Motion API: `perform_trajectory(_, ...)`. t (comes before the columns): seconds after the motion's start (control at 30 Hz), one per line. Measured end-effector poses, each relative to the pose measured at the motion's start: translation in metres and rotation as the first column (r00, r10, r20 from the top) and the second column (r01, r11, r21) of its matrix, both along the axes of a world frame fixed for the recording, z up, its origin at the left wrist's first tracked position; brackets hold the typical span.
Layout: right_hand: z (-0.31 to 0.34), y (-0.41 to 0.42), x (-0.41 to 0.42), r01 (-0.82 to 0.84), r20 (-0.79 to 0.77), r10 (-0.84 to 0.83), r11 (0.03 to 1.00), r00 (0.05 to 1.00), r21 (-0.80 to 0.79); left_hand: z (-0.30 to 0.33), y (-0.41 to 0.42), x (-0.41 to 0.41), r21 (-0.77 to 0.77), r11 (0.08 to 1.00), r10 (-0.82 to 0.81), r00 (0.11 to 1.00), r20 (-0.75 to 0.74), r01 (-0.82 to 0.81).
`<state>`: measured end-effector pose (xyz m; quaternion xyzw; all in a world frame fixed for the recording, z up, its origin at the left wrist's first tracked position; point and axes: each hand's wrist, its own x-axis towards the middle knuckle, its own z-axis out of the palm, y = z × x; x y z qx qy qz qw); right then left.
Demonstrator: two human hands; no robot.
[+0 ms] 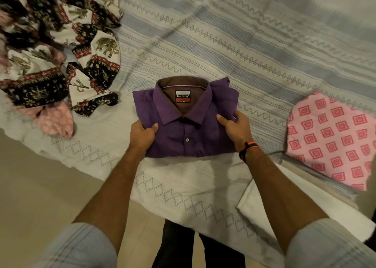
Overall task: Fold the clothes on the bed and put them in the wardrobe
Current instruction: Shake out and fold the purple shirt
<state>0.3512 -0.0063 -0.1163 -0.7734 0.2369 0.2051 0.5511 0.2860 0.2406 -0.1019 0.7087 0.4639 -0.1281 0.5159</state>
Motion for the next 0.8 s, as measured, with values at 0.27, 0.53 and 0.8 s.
perform_trajectory(0.27,0.088,-0.036,-0.056,0.016,0.041,-0.019,0.997,0.999,0.073,0.093,-0.039,-0.049,-0.065,0.997,0.043,0.998,0.055,-0.039)
perform_trajectory(0.53,0.182,-0.099,-0.125,0.058,0.085,-0.07,0.99,0.994,0.13,0.183,-0.1,-0.108,-0.106,0.993,-0.036,0.991,0.128,0.05)
perform_trajectory(0.8,0.217,-0.156,-0.166,0.133,0.13,-0.161,0.97,0.978,0.201,0.218,-0.147,-0.122,-0.095,0.978,-0.162,0.967,0.195,0.183)
